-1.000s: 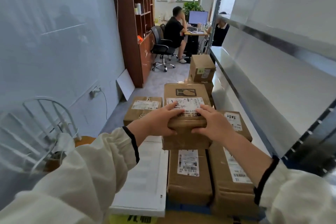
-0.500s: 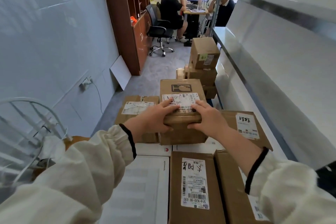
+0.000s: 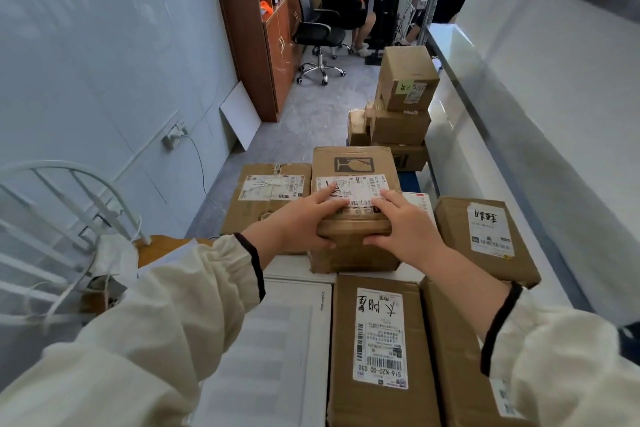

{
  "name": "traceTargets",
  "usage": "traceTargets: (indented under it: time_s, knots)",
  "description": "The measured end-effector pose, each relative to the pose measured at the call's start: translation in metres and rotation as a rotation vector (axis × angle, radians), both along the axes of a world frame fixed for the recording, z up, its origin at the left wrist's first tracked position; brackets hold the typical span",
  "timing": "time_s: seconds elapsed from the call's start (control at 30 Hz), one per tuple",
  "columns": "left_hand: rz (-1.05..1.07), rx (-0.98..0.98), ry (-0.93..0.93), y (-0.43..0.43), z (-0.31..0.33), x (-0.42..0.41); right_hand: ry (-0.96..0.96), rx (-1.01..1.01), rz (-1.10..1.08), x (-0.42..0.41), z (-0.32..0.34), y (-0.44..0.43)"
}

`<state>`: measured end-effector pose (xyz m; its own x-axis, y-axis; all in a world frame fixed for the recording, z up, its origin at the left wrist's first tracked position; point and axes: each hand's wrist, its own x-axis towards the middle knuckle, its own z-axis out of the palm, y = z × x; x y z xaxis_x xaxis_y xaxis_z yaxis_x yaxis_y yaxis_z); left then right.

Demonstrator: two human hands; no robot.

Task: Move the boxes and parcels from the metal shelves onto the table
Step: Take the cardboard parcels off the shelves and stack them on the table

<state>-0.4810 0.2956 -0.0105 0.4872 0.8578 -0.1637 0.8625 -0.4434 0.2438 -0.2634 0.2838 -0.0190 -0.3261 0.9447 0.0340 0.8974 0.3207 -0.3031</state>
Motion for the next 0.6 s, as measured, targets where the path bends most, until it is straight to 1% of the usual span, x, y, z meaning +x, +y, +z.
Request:
traceTargets:
  time_s: [0.6]
  knots:
    - [0.012,-0.038,-0.003,-0.0050,0.0012,0.0026,-0.039,-0.033,-0.004,0.0009,-0.0042,0.0008]
